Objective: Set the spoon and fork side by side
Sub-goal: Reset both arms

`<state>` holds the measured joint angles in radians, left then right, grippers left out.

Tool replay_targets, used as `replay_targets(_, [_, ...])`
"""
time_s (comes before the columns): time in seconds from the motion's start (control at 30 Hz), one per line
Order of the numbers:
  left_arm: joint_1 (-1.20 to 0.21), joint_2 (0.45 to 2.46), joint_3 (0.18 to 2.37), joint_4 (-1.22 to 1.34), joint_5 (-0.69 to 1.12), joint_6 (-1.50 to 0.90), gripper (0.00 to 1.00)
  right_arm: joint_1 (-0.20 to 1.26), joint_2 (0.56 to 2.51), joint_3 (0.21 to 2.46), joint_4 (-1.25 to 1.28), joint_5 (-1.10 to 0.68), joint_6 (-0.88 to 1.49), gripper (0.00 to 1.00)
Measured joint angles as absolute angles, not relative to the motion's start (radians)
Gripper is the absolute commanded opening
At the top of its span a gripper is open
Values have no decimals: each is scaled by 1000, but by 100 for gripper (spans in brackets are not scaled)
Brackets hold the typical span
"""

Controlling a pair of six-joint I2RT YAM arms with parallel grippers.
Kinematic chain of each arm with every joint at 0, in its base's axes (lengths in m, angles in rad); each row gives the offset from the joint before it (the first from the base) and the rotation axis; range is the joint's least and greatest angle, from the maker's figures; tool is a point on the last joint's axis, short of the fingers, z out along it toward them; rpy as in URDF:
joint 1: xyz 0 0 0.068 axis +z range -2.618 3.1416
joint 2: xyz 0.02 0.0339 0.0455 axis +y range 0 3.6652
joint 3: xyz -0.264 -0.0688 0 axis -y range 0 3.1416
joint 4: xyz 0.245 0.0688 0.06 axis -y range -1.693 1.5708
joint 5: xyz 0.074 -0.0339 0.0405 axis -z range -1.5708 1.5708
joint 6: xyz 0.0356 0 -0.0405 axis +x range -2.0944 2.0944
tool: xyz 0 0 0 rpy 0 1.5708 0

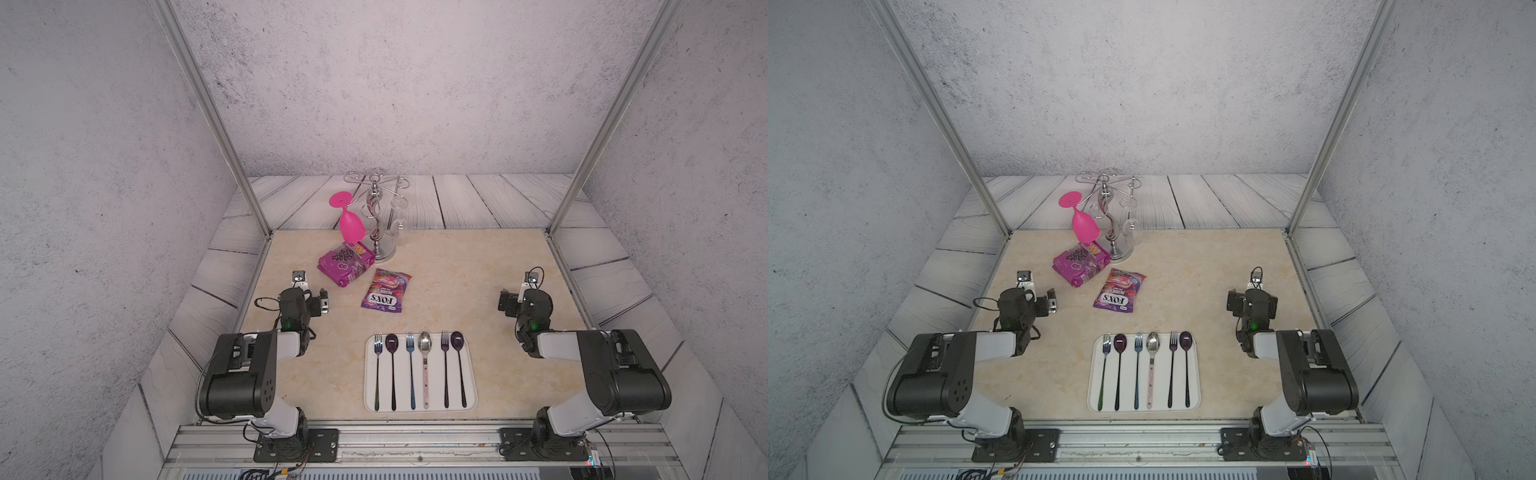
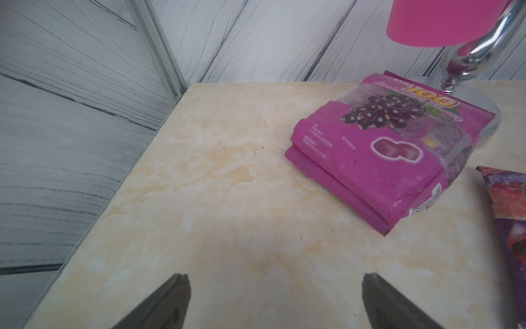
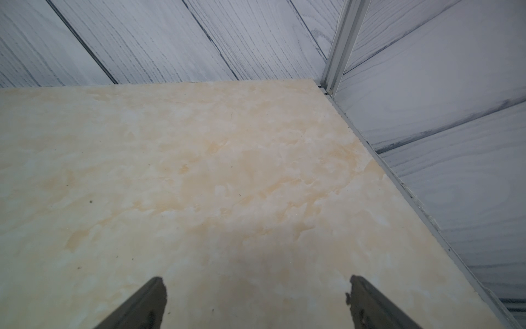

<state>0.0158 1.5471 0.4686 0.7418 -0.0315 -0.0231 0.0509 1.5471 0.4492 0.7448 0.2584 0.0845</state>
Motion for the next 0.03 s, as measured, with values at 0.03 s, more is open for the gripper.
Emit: replay_targets(0.03, [16, 1547, 469, 742, -31, -23, 100, 51, 1547, 449, 745, 258, 84, 99])
